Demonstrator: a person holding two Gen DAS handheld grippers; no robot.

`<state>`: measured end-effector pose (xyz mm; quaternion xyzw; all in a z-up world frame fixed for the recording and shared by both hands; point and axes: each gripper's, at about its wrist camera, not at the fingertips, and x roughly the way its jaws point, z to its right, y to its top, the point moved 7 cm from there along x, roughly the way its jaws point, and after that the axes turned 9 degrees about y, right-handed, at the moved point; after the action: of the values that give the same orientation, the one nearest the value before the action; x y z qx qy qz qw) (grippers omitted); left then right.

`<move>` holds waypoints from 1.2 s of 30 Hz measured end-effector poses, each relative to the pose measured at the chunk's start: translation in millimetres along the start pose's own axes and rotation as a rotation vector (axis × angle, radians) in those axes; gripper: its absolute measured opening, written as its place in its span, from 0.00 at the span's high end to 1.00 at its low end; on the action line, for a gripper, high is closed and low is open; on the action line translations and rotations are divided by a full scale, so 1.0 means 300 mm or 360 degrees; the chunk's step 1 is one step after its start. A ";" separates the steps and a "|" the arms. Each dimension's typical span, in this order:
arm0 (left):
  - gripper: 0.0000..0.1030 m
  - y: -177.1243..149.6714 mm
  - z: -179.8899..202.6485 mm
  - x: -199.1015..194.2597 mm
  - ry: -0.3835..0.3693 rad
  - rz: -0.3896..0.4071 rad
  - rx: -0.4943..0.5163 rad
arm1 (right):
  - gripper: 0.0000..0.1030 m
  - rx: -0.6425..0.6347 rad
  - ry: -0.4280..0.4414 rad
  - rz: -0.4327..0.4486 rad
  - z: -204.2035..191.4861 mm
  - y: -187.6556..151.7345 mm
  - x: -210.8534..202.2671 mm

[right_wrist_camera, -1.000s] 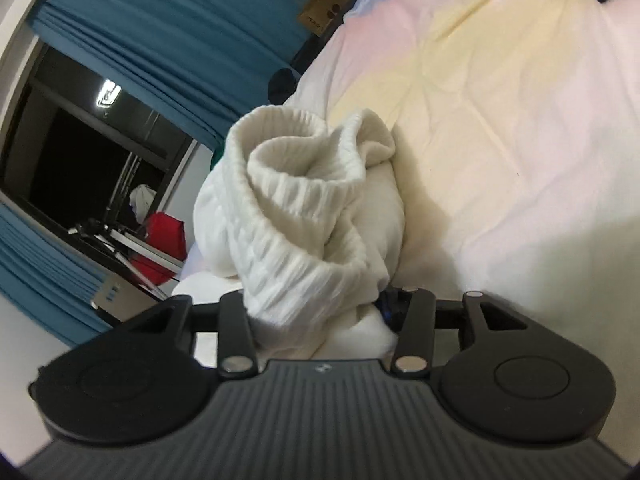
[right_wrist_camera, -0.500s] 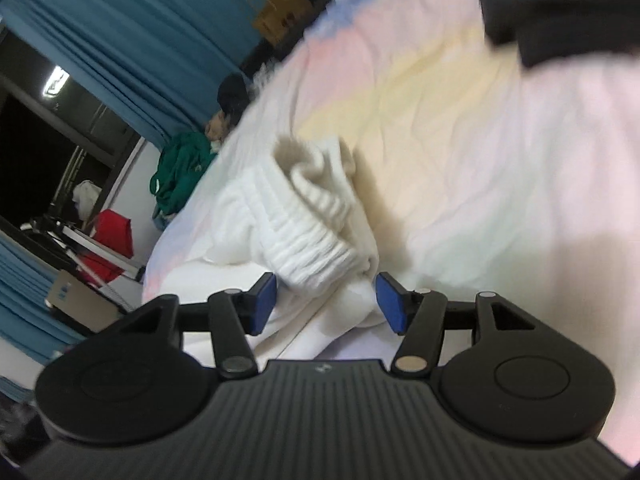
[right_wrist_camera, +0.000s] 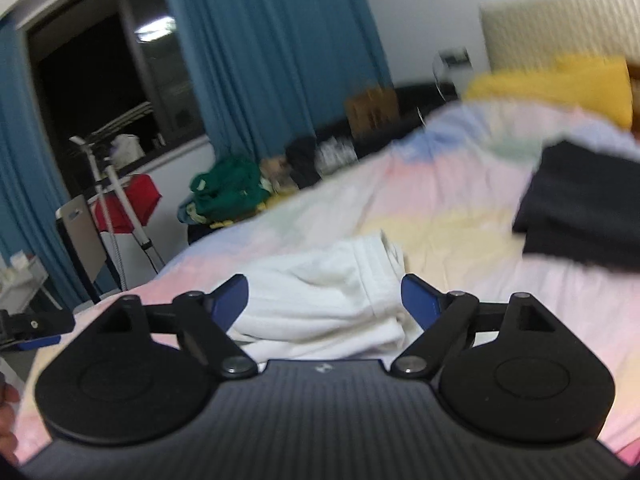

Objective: Fold clothes

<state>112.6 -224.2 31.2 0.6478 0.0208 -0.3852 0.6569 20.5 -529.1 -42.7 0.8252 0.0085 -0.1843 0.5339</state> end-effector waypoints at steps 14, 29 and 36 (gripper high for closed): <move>0.00 -0.169 0.054 -0.233 0.0176 0.0226 0.0222 | 0.17 -0.0171 0.0013 0.0041 -0.148 -0.108 -0.080; 0.00 -0.291 0.012 -0.222 0.0306 0.0194 0.0201 | 0.17 -0.0225 -0.0041 0.0073 -0.178 -0.229 -0.069; 0.00 -0.320 -0.023 -0.193 0.0362 0.0188 0.0194 | 0.17 -0.0292 -0.0033 0.0086 -0.191 -0.278 -0.061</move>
<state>24.1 -177.4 -19.7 0.7261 0.0335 -0.2706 0.6312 2.9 -439.2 -89.5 0.7707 -0.0023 -0.1767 0.6122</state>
